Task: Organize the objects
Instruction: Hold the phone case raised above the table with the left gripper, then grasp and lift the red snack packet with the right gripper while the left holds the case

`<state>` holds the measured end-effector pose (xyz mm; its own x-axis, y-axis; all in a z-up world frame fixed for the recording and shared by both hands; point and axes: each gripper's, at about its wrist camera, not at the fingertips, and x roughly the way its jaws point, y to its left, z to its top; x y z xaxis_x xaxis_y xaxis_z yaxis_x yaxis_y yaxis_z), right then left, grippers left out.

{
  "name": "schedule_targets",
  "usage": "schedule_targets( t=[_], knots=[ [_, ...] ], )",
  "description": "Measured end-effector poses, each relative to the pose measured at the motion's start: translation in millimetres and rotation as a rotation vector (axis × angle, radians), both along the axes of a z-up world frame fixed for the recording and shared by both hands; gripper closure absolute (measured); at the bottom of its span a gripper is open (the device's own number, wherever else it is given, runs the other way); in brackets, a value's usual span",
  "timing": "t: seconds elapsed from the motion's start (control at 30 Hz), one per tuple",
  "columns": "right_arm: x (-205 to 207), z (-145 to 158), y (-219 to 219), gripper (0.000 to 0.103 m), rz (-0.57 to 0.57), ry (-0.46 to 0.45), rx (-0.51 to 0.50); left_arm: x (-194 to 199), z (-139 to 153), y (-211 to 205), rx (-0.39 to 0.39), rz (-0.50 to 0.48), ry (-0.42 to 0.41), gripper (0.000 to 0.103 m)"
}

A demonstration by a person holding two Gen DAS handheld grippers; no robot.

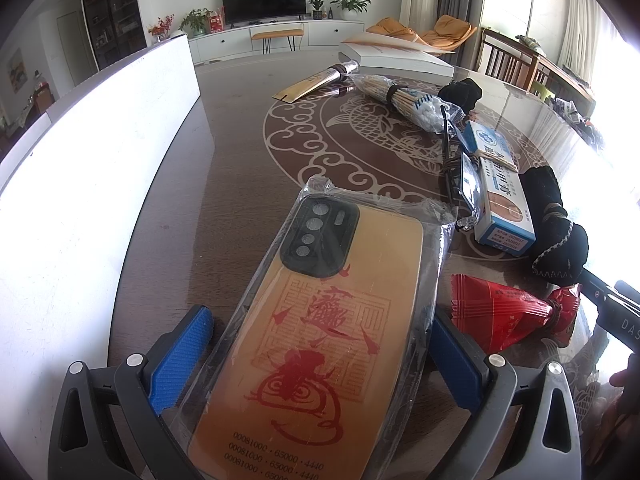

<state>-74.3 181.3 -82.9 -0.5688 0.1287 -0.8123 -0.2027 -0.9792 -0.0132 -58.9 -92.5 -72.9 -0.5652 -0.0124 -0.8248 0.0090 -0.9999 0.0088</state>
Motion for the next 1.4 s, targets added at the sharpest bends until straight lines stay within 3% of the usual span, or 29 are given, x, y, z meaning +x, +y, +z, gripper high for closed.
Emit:
schedule_targets(
  t=[0.37,0.43,0.53,0.63,0.7,0.9,1.0,1.1,1.2,1.27,1.3,1.33,1.4],
  knots=[
    [0.9,1.3,-1.0,0.000,0.025,0.002,-0.008,-0.5,-0.3,0.3,0.000,0.001,-0.001,0.000],
    [4.8,6.7,5.6,0.000,0.051,0.038,-0.109,-0.6,0.1,0.1,0.004,-0.002,-0.004,0.000],
    [18.4,19.3,31.7,0.000,0.038,0.147,-0.365,-1.3,0.4,0.5,0.001,-0.008,-0.011,0.000],
    [24.7,25.2,41.0,0.000,0.046,0.160,-0.460,-3.1,1.0,-0.4,0.004,-0.028,-0.035,0.000],
    [25.8,29.4,31.0,0.001,0.122,0.132,-0.511,-3.8,1.1,-0.6,0.004,-0.045,-0.049,0.000],
    [36.0,51.7,-54.4,0.021,0.498,0.063,-0.315,3.4,1.8,-3.8,-0.002,-0.080,-0.084,0.001],
    [31.3,55.5,-88.6,0.022,0.681,0.042,-0.205,14.1,5.2,-7.6,-0.005,-0.095,-0.059,0.020],
    [20.8,44.2,-115.9,0.028,0.874,-0.035,-0.066,22.8,5.2,-13.6,-0.005,-0.089,-0.055,0.022],
    [4.4,26.0,-129.1,0.033,0.964,-0.129,0.014,31.4,5.7,-18.4,-0.002,-0.082,-0.059,0.023],
    [-3.0,20.1,-133.1,0.050,0.980,-0.150,0.063,36.2,6.3,-20.4,0.004,-0.078,-0.056,0.024],
    [-6.8,18.1,-134.0,0.077,0.981,-0.179,0.055,37.9,7.0,-21.2,0.013,-0.073,-0.054,0.024],
    [-7.7,18.6,-131.8,0.085,0.977,-0.202,0.040,39.8,8.4,-23.2,0.033,-0.065,-0.051,0.025],
    [-5.7,25.6,-126.1,0.086,0.952,-0.185,0.012,42.9,12.4,-27.5,0.097,-0.050,-0.044,0.026]
  ],
)
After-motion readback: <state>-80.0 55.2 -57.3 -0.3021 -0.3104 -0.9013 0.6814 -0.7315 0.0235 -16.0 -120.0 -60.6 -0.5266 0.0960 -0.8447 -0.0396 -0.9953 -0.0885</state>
